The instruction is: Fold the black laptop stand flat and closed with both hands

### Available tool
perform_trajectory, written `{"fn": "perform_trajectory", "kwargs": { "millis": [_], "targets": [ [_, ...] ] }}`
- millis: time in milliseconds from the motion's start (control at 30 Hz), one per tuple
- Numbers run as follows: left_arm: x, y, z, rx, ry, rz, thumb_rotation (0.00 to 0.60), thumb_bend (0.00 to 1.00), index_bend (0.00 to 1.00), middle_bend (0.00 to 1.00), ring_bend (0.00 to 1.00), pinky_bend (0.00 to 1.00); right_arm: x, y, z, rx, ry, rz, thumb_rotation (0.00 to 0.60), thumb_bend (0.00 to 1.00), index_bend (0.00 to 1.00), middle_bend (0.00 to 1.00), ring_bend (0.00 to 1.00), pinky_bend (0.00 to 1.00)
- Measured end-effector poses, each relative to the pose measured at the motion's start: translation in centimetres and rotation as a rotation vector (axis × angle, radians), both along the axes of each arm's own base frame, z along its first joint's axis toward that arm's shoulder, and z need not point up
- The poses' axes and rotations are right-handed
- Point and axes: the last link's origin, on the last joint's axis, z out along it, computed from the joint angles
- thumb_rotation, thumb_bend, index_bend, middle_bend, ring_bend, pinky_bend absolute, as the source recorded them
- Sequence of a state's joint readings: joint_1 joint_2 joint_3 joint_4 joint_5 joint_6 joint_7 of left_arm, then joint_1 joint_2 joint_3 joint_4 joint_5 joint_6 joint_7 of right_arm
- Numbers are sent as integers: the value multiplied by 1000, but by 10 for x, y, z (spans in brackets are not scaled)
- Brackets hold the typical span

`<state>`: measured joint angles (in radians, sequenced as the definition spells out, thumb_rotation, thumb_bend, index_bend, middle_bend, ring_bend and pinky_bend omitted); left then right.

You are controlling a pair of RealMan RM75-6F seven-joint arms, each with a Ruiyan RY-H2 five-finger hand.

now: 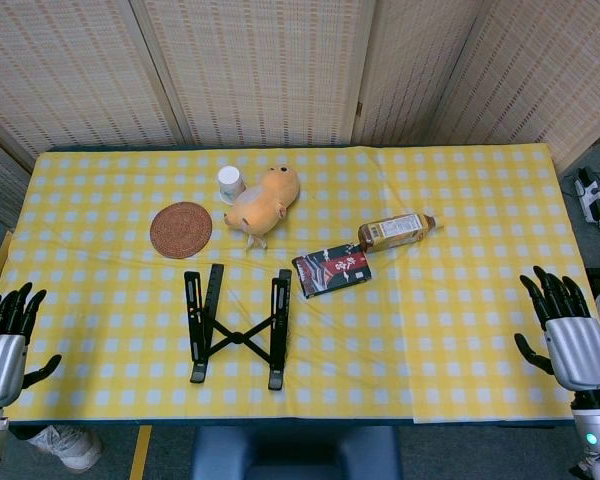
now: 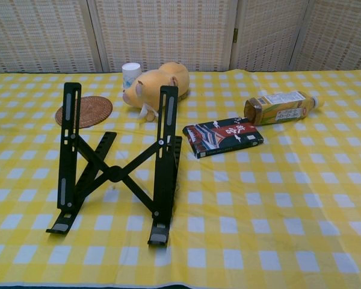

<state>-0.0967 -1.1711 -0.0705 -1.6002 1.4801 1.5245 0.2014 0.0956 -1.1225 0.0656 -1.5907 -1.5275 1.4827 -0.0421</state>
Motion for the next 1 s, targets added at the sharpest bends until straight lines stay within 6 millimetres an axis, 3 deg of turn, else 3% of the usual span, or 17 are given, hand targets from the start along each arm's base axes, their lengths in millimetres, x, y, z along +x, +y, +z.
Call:
{"fn": "perform_trajectory", "kwargs": {
  "millis": [533,1000],
  "targets": [
    [10,18,-6,-75,-71,-46,600,228,65,46,5,0,5,-4,-3,47,-80,23,600,343,0,0,0,0],
    [57,61,-19,-332,-433,-198,600,237,74,92,62,15,44,-22,-18,297,-375,152,600,343,0,0,25,0]
  ]
}}
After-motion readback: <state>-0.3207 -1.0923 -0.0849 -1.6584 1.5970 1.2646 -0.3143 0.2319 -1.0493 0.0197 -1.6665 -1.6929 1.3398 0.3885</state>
